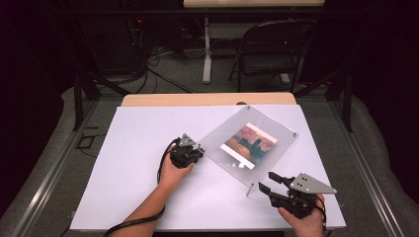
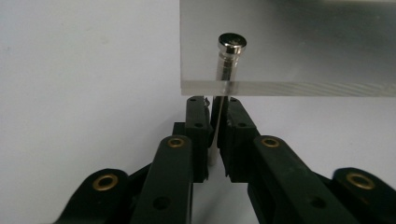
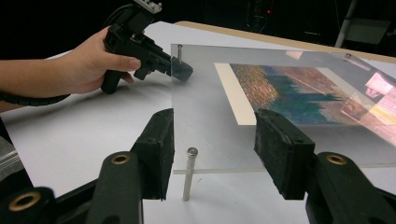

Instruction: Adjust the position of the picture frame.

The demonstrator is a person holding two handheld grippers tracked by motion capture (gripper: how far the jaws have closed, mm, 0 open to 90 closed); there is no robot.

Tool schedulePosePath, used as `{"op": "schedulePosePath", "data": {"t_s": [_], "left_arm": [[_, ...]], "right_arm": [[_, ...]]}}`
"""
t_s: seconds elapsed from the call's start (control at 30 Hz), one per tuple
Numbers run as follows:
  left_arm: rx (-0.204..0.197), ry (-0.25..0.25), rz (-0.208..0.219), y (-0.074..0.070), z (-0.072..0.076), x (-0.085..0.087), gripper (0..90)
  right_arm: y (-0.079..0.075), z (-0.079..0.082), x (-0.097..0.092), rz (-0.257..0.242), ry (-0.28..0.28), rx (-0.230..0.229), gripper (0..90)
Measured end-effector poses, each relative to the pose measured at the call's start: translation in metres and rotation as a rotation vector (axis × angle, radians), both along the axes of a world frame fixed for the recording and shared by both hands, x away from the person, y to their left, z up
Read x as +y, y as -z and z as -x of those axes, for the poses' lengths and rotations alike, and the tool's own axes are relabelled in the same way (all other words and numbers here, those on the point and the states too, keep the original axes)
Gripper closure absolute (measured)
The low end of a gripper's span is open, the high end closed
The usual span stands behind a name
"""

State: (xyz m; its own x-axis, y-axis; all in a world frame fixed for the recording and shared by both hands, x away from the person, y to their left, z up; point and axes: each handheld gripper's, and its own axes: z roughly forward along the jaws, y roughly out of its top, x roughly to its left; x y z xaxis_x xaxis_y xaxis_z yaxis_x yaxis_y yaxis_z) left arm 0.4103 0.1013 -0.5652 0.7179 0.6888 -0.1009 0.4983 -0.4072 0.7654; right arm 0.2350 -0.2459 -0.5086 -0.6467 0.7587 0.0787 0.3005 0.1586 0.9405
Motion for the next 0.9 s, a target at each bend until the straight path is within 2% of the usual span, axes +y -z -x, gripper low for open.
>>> {"op": "schedulePosePath", "data": {"t_s": [0.07,0.27,0.33,0.57,0.8,0.9], "left_arm": [[0.004,0.003,-0.003,-0.001,0.0,0.0,84.7],[0.018,0.002,0.026,-0.007,-0.002,0.002,84.4],[0.023,0.001,0.033,-0.008,-0.002,0.002,84.4],[0.025,0.015,0.07,-0.024,-0.003,0.004,84.2],[0.027,0.03,0.086,-0.037,-0.005,0.004,84.1],[0.029,0.033,0.1,-0.042,-0.005,0.004,84.0]], "right_arm": [[0.001,0.001,-0.001,-0.002,0.003,0.004,47.8],[0.004,0.002,-0.005,-0.006,0.014,0.04,48.8],[0.005,0.002,-0.005,-0.005,0.014,0.039,48.9],[0.007,0.005,-0.008,0.002,0.013,0.067,53.1],[0.007,0.009,-0.009,0.004,0.014,0.073,55.9],[0.009,0.01,-0.009,0.003,0.01,0.091,57.1]]}}
